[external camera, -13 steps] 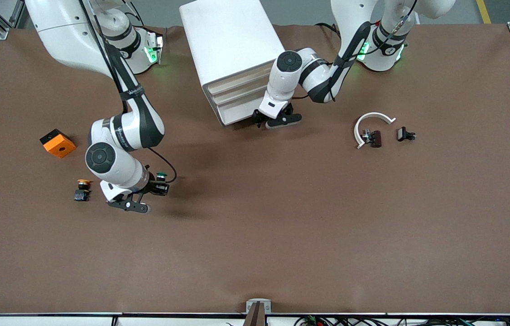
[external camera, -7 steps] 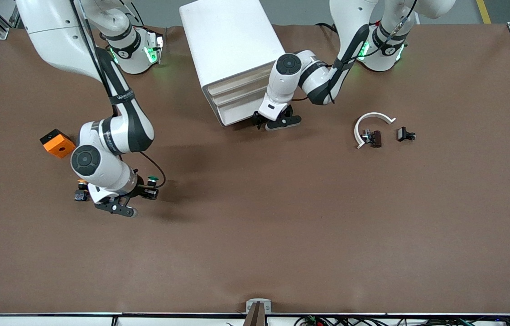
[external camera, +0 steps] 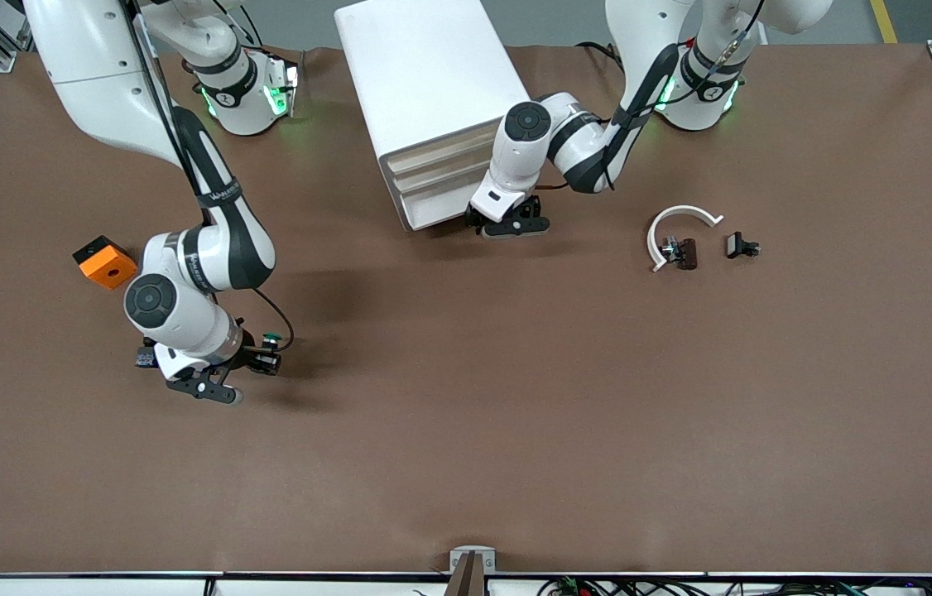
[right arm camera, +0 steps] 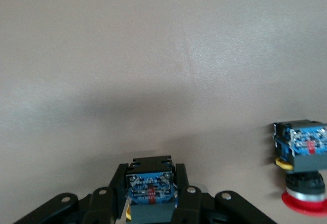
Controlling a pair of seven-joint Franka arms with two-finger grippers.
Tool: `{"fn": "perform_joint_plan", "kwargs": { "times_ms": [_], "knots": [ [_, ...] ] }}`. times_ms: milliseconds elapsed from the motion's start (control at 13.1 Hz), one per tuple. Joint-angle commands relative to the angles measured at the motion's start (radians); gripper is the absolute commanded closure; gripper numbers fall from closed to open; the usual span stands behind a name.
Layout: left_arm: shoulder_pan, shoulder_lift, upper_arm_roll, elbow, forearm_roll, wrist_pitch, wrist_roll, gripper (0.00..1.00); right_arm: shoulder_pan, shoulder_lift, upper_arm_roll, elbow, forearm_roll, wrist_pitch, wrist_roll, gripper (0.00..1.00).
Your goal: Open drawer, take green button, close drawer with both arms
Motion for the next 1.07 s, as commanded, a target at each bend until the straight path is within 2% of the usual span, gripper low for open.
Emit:
{"fn": "perform_joint_plan", "kwargs": {
  "times_ms": [0, 305, 534, 839, 992],
  "knots": [
    [0.035, -0.045, -0.021, -0.011, 0.008, -0.042, 0.04, 0.0, -0.027, 0.004, 0.015, 0.002, -0.002, -0.001, -0.06, 1.0],
    [0.065, -0.054, -0.024, -0.011, 0.005, -0.06, 0.086, 0.0, -0.067, 0.016, 0.015, 0.005, 0.0, 0.007, -0.11, 1.0],
    [0.105, -0.052, -0.044, -0.011, -0.008, -0.089, 0.14, 0.0, -0.055, 0.035, 0.016, 0.02, 0.009, 0.014, -0.096, 1.0],
    [0.303, -0.037, -0.23, 0.003, -0.117, -0.123, 0.232, 0.0, -0.047, 0.062, 0.019, 0.036, 0.012, 0.028, -0.093, 1.0],
    [0.354, -0.028, -0.303, 0.023, -0.178, -0.161, 0.24, 0.0, -0.044, 0.062, 0.019, 0.036, 0.012, 0.028, -0.093, 1.0]
  ]
}}
